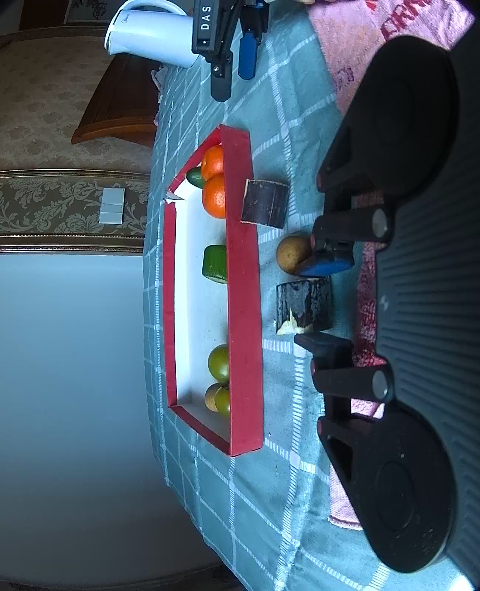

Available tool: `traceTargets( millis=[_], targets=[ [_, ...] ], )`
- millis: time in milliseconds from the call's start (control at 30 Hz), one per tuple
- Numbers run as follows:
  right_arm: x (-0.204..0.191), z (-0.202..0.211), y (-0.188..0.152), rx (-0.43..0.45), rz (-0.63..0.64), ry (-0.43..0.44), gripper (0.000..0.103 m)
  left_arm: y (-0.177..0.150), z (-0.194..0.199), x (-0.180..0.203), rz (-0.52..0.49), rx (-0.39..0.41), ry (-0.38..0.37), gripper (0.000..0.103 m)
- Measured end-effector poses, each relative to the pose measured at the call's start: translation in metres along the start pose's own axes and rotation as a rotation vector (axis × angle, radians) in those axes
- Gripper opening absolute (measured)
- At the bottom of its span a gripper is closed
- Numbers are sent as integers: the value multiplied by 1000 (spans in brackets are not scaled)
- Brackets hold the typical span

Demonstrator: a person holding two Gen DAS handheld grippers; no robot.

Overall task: Organize fruits
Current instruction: 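Carry the dark cylindrical piece into the red tray and open the left tool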

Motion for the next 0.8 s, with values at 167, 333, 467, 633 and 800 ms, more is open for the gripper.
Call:
traceTargets(
  millis=[167,333,467,633,800],
  targets=[
    [0,0,0,1,-2,0,65,2,3,-1,8,8,3,27],
    [0,0,0,1,-2,0,65,11,10,-6,11,37,19,27],
    [0,0,0,1,-3,0,65,31,10,-12,-6,75,45,27],
    [0,0,0,0,-3,1,65,71,-14,-30,0,97,83,27],
    [-1,-1,-2,-6,-3,5,65,93,-61,-49,31,37,112,27]
  ],
)
Point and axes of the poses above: each gripper's, at about its wrist camera, not at the fingertips, and z roughly against the way its jaws point, x to its right, y to its top, the point moved 6 cm from there along -z, roughly the way its jaws point, and after that the axes turned 4 degrees about -z, right-handed, at the moved point
